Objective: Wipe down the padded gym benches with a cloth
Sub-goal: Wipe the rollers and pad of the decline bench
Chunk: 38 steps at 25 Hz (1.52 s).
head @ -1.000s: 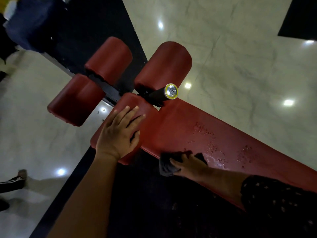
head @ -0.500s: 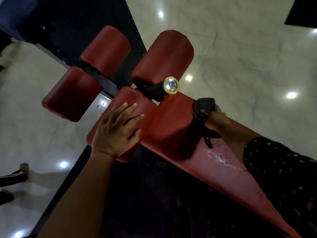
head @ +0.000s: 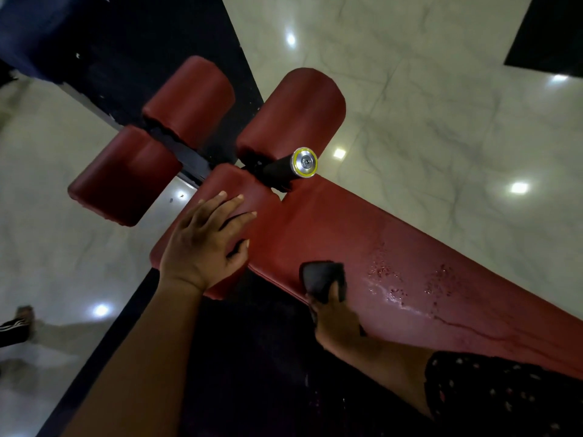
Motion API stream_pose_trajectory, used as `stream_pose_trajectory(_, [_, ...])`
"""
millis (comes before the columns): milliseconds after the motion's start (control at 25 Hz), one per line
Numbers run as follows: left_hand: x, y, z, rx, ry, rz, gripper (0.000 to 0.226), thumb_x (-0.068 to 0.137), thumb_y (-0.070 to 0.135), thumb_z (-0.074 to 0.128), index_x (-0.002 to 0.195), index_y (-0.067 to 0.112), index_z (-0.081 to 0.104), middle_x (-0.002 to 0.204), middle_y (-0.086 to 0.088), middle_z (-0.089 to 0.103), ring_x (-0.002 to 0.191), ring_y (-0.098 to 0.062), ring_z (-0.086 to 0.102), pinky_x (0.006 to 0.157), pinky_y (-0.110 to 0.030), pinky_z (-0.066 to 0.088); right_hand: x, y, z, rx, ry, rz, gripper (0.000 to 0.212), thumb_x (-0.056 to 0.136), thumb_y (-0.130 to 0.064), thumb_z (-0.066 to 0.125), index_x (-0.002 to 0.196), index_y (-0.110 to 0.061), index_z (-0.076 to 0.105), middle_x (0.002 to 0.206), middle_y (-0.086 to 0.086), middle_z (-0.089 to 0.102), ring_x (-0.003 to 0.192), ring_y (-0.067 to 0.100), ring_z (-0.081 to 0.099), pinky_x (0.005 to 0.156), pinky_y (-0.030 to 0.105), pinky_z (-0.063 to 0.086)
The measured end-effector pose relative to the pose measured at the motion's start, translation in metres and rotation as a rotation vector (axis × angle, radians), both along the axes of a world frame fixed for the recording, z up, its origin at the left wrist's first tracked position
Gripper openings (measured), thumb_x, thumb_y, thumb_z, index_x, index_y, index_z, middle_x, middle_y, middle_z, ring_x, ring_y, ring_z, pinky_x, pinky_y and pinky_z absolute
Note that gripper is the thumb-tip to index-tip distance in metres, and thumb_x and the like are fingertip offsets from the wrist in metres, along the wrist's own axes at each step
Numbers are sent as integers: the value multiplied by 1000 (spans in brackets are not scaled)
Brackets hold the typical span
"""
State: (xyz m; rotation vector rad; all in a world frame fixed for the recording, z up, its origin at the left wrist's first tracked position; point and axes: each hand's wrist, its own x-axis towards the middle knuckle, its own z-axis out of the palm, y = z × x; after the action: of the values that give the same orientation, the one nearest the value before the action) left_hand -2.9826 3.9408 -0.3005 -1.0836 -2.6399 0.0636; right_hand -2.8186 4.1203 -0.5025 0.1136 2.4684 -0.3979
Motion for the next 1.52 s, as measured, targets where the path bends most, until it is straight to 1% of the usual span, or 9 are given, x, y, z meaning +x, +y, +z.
stream_pose_trajectory(200, [1, 1, 3, -25, 46, -18, 51, 83, 39, 52, 128, 19, 65, 141, -8, 51, 130, -31, 46, 101, -50, 43, 16, 45, 9, -135, 126, 421, 66, 91, -16, 57, 145, -45, 33, 162, 12, 2, 131, 47, 33, 104, 53, 38])
stream_pose_trajectory(280, [1, 2, 3, -39, 38, -7, 53, 83, 40, 51, 130, 18, 63, 139, -8, 53, 130, -31, 46, 101, -50, 43, 4, 91, 12, -55, 147, 643, 59, 96, -16, 50, 147, -42, 33, 161, 13, 11, 132, 49, 33, 104, 59, 36])
stream_pose_trajectory(400, [-1, 0, 2, -47, 16, 0, 54, 85, 40, 51, 133, 18, 60, 139, -8, 53, 131, -32, 46, 102, -51, 43, -35, 155, 13, 179, 209, 640, 49, 103, -35, 39, 150, -41, 26, 160, 12, 13, 135, 44, 30, 105, 55, 36])
stream_pose_trajectory(640, [1, 0, 1, -69, 32, 1, 53, 85, 39, 51, 132, 17, 61, 138, -9, 54, 131, -32, 47, 100, -50, 43, -121, 223, 21, 492, 153, 212, 52, 97, -44, 43, 143, -58, 24, 159, 2, 8, 121, 34, 41, 86, 43, 46])
stream_pose_trajectory(880, [-1, -3, -2, -11, 77, -38, 49, 85, 35, 53, 129, 17, 63, 136, -10, 57, 128, -34, 50, 97, -48, 43, -122, 219, 3, 259, -1, -276, 59, 87, -41, 60, 139, -23, 41, 142, 18, 41, 123, 43, 47, 101, 43, 44])
stream_pose_trajectory(1080, [-4, -3, -5, -40, 54, -33, 48, 87, 35, 51, 130, 16, 63, 137, -11, 56, 130, -35, 50, 100, -50, 44, -47, 134, -9, 17, 59, -479, 62, 91, -14, 46, 146, -42, 35, 157, 14, 12, 121, 46, 43, 96, 48, 47])
stream_pose_trajectory(1240, [-3, -4, -6, -11, 49, -25, 47, 89, 34, 49, 130, 17, 63, 137, -10, 56, 129, -34, 51, 100, -50, 44, 35, 40, -4, -135, 50, -249, 61, 82, -8, 42, 132, -40, 55, 152, 19, 23, 94, 44, 58, 66, 42, 56])
stream_pose_trajectory(1400, [-2, -2, -5, -11, 56, -35, 47, 89, 33, 47, 130, 17, 62, 137, -11, 56, 128, -35, 52, 98, -51, 45, 89, 33, -12, -38, 61, 150, 77, 87, -15, 55, 149, -45, 20, 158, 9, -11, 121, 41, 38, 89, 46, 48])
stream_pose_trajectory(1520, [-4, -4, -6, -19, 41, -31, 47, 89, 33, 47, 132, 18, 60, 139, -11, 55, 130, -36, 50, 100, -52, 44, 77, 93, -19, 39, 246, 496, 68, 84, -15, 58, 141, -48, 39, 156, 12, 27, 107, 44, 55, 78, 51, 53])
